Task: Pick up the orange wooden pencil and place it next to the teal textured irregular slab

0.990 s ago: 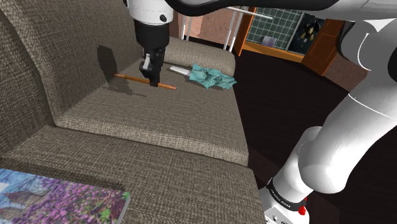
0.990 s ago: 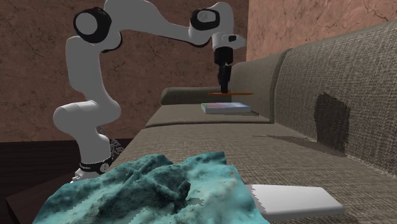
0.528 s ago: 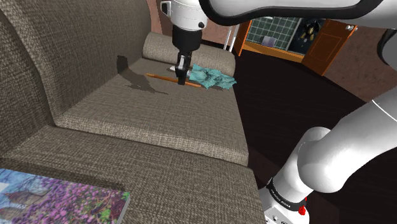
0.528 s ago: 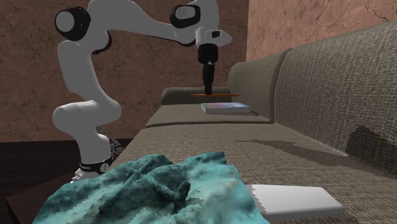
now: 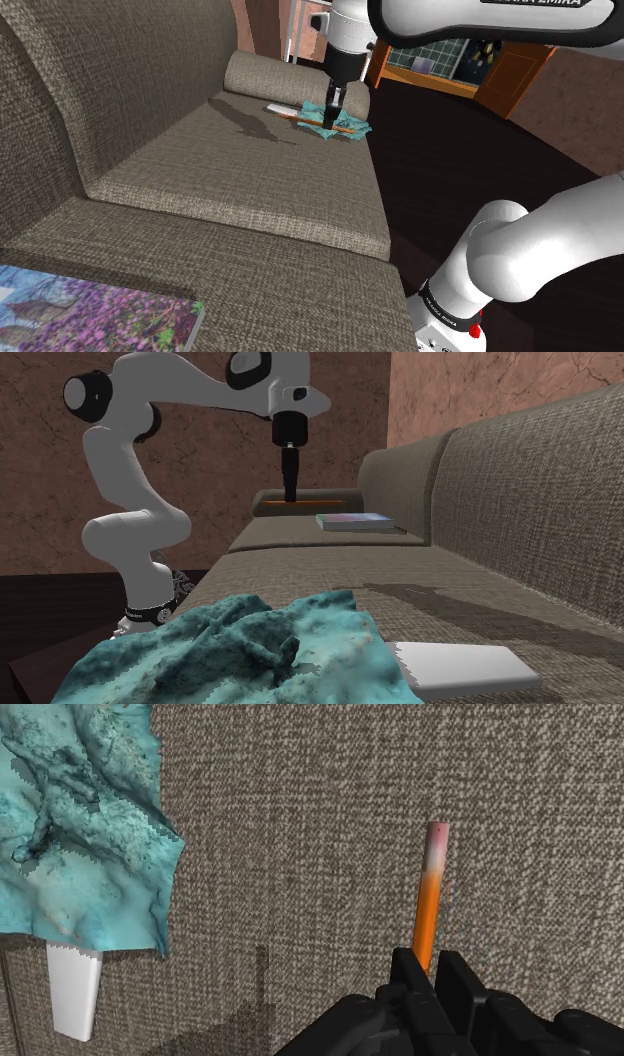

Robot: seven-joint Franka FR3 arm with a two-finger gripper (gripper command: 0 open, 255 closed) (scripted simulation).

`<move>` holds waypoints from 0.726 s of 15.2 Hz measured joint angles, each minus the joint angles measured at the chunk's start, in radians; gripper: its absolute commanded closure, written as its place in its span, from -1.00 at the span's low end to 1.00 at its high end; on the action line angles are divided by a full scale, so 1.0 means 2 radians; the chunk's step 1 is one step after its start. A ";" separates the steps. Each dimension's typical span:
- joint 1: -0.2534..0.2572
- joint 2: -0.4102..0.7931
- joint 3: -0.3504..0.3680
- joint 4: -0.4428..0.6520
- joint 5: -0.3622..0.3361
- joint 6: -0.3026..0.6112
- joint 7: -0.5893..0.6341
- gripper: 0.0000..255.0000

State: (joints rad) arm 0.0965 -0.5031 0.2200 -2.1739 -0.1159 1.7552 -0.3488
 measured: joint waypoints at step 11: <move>-0.017 -0.077 -0.067 -0.096 -0.020 0.031 -0.074 1.00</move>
State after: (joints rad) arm 0.0626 -0.6576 0.0861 -2.3656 -0.1557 1.8165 -0.4976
